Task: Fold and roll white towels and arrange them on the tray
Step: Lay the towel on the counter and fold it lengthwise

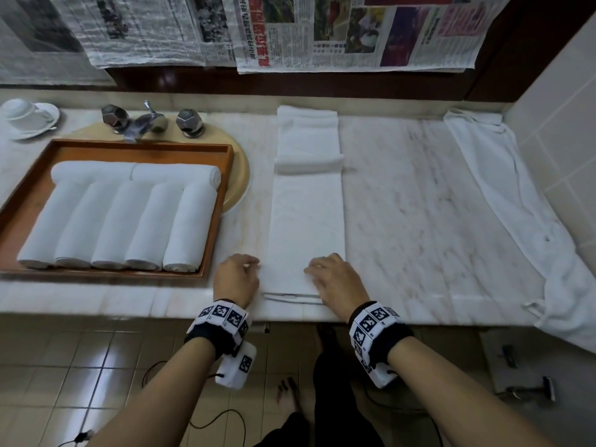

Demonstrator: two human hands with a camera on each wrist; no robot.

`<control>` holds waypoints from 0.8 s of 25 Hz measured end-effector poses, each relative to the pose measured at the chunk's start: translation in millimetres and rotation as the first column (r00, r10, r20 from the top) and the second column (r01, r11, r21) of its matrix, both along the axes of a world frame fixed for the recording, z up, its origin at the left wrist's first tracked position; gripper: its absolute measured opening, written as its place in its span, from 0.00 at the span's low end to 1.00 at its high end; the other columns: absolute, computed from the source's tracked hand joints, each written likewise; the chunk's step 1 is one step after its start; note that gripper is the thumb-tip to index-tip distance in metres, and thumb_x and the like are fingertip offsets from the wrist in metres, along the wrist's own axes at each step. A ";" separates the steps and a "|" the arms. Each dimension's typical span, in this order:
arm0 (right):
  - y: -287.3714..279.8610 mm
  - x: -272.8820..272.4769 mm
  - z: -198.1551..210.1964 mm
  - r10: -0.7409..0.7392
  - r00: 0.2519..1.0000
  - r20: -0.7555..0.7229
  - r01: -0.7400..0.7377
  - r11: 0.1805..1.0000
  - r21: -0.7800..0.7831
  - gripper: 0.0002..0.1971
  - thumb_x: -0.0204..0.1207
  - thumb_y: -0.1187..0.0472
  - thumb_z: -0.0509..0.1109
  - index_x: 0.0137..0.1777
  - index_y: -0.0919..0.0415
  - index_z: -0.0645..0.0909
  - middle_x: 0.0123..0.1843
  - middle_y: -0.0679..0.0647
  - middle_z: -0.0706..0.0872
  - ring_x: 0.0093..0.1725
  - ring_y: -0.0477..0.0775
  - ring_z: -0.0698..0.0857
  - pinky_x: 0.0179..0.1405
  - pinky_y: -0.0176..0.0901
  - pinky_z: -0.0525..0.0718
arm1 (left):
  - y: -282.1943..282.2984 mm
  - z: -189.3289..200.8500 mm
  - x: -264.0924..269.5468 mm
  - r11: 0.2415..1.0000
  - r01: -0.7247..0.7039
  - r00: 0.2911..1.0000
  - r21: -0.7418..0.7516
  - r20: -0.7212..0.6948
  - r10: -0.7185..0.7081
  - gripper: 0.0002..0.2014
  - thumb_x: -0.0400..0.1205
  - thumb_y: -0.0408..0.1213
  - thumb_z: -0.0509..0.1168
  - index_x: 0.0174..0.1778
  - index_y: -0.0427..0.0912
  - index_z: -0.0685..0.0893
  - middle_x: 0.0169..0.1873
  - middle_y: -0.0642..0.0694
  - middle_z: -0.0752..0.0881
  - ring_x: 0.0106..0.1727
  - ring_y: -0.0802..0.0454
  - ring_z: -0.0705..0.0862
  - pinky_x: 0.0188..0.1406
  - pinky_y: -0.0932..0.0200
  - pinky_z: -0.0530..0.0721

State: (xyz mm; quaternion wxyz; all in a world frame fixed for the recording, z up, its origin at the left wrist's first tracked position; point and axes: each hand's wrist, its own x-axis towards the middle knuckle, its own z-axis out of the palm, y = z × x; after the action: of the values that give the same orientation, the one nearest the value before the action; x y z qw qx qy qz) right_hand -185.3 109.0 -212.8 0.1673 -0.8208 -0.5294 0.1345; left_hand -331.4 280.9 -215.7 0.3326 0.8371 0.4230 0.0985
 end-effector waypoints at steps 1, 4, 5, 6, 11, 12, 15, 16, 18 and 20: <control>0.3 -3.9 0.9 0.008 0.995 -0.096 -0.006 1.000 0.026 0.12 0.77 0.62 0.72 0.60 0.58 0.86 0.59 0.52 0.85 0.60 0.56 0.79 0.58 0.51 0.80 | -1.1 6.2 -2.9 0.983 -0.122 0.992 -0.134 0.013 0.124 0.05 0.78 0.30 0.68 0.41 0.40 0.90 0.41 0.42 0.92 0.41 0.42 0.90 0.47 0.46 0.90; -1.8 -15.2 -3.4 -0.021 0.977 -0.213 0.019 1.000 -0.013 0.09 0.76 0.56 0.73 0.53 0.57 0.89 0.50 0.50 0.86 0.53 0.52 0.82 0.53 0.49 0.81 | -12.8 15.5 -15.4 0.862 -0.270 0.961 -0.429 -0.061 0.270 0.06 0.77 0.29 0.69 0.35 0.37 0.88 0.27 0.40 0.89 0.28 0.42 0.90 0.30 0.44 0.91; -1.5 -16.1 -3.9 -0.031 0.981 -0.189 0.034 0.999 0.012 0.08 0.77 0.56 0.73 0.51 0.57 0.89 0.48 0.50 0.86 0.51 0.53 0.84 0.51 0.50 0.82 | -17.0 16.9 -18.7 0.841 -0.273 0.959 -0.466 -0.070 0.273 0.05 0.77 0.29 0.70 0.35 0.37 0.89 0.26 0.40 0.89 0.29 0.41 0.90 0.31 0.43 0.91; -0.9 -16.5 -5.1 -0.049 0.982 -0.182 0.056 0.998 0.033 0.07 0.77 0.57 0.72 0.49 0.57 0.90 0.47 0.50 0.87 0.49 0.53 0.85 0.50 0.50 0.83 | -20.9 17.5 -20.8 0.826 -0.274 0.958 -0.493 -0.063 0.280 0.05 0.77 0.30 0.71 0.35 0.36 0.89 0.25 0.39 0.89 0.29 0.40 0.90 0.33 0.43 0.91; -0.1 -15.0 -0.8 -0.162 0.947 -0.278 0.210 0.966 0.153 0.04 0.75 0.60 0.74 0.45 0.56 0.90 0.42 0.48 0.86 0.43 0.51 0.84 0.45 0.49 0.84 | -36.9 17.2 -19.6 0.815 -0.278 0.953 -0.509 -0.039 0.301 0.05 0.73 0.34 0.76 0.36 0.37 0.87 0.24 0.41 0.89 0.28 0.44 0.90 0.37 0.45 0.92; -0.4 -14.7 1.4 -0.150 0.955 -0.256 0.206 0.956 0.211 0.03 0.74 0.61 0.74 0.45 0.57 0.89 0.41 0.48 0.86 0.42 0.50 0.84 0.45 0.48 0.84 | -38.9 17.9 -18.2 0.823 -0.272 0.956 -0.500 -0.039 0.292 0.05 0.72 0.33 0.77 0.34 0.38 0.88 0.23 0.42 0.88 0.28 0.44 0.90 0.38 0.45 0.92; -2.4 -17.8 10.3 -0.082 0.986 -0.145 0.133 0.912 0.389 0.05 0.71 0.66 0.75 0.44 0.58 0.89 0.40 0.49 0.86 0.41 0.50 0.84 0.42 0.41 0.83 | -38.1 17.1 -15.3 0.811 -0.299 0.947 -0.503 -0.056 0.315 0.05 0.70 0.31 0.77 0.32 0.37 0.88 0.23 0.42 0.88 0.30 0.44 0.91 0.40 0.46 0.92; -4.4 -18.6 8.0 -0.050 0.994 -0.102 0.087 0.910 0.405 0.05 0.70 0.68 0.75 0.43 0.58 0.89 0.40 0.49 0.86 0.41 0.50 0.83 0.41 0.41 0.83 | -36.7 16.9 -15.3 0.805 -0.306 0.946 -0.508 -0.068 0.317 0.05 0.70 0.31 0.78 0.32 0.37 0.88 0.23 0.42 0.88 0.30 0.45 0.91 0.41 0.46 0.92; -11.9 -21.8 -2.9 0.016 0.999 -0.043 -0.001 0.945 0.328 0.07 0.67 0.70 0.76 0.42 0.58 0.88 0.40 0.50 0.86 0.40 0.54 0.83 0.38 0.47 0.85 | -35.6 17.7 -15.1 0.800 -0.308 0.947 -0.515 -0.087 0.309 0.06 0.71 0.32 0.78 0.33 0.36 0.88 0.23 0.42 0.89 0.30 0.46 0.91 0.41 0.47 0.92; -18.9 -24.2 -13.8 0.036 0.999 -0.014 -0.032 0.972 0.232 0.09 0.65 0.72 0.77 0.42 0.58 0.88 0.40 0.50 0.86 0.40 0.55 0.84 0.36 0.53 0.86 | -33.5 17.3 -14.4 0.797 -0.309 0.948 -0.519 -0.101 0.301 0.06 0.72 0.32 0.78 0.33 0.36 0.88 0.24 0.42 0.89 0.31 0.46 0.91 0.42 0.48 0.92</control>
State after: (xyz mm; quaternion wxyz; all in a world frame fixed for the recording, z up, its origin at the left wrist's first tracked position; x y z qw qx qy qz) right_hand -209.5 90.1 -226.7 0.2642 -0.7852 -0.5540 0.0821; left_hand -345.8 247.4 -198.4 0.5266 0.6347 0.5650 0.0250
